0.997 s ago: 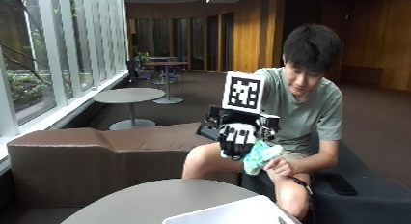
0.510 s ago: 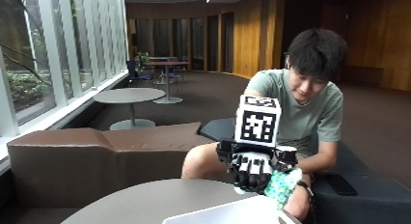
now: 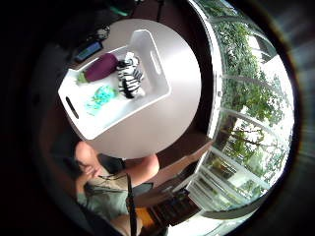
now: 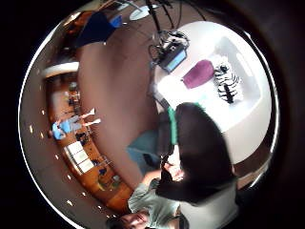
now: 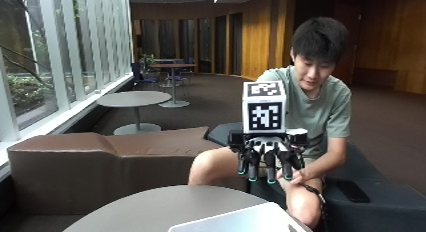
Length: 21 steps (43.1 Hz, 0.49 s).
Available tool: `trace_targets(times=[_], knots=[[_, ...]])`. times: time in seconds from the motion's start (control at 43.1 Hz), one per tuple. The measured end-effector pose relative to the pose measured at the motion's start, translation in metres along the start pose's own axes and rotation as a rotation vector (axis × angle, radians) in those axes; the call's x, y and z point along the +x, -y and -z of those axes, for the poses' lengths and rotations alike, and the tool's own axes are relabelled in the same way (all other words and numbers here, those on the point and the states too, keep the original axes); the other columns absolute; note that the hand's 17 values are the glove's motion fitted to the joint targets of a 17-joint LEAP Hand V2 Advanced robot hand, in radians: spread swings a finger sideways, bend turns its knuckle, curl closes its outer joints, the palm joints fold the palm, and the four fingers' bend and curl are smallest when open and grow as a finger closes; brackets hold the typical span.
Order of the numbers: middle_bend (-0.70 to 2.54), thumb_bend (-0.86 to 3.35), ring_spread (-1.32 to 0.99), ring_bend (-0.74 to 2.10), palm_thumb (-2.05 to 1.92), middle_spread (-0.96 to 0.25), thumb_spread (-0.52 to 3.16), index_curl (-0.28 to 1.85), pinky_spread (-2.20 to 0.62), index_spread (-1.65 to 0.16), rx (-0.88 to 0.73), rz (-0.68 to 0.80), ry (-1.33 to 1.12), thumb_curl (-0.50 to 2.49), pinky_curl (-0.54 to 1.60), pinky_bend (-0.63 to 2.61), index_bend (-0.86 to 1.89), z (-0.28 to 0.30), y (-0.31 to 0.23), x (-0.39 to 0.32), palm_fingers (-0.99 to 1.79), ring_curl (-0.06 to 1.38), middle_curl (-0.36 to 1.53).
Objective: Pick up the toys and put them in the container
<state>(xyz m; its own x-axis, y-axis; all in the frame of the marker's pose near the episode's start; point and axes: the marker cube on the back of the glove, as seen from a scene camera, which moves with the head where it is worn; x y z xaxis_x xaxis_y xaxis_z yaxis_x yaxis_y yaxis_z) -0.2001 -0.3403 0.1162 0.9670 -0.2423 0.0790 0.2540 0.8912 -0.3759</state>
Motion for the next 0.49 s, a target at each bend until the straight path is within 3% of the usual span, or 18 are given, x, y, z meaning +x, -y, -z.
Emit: trace_targets(times=[0.232,0.487], knots=[[0.18,-0.01,-0.12,0.38,-0.05,-0.16,1.50,0.45,-0.04,-0.26,0.074,0.042,0.056,0.55,0.37,0.76,0.10,0.018,-0.026,-0.019,-0.21,0.42,0.51],[0.17,-0.01,-0.13,0.31,-0.06,-0.20,1.65,0.39,-0.04,-0.28,0.169,0.056,-0.084,0.37,0.33,0.65,0.13,0.019,-0.061,-0.020,-0.12,0.40,0.46]])
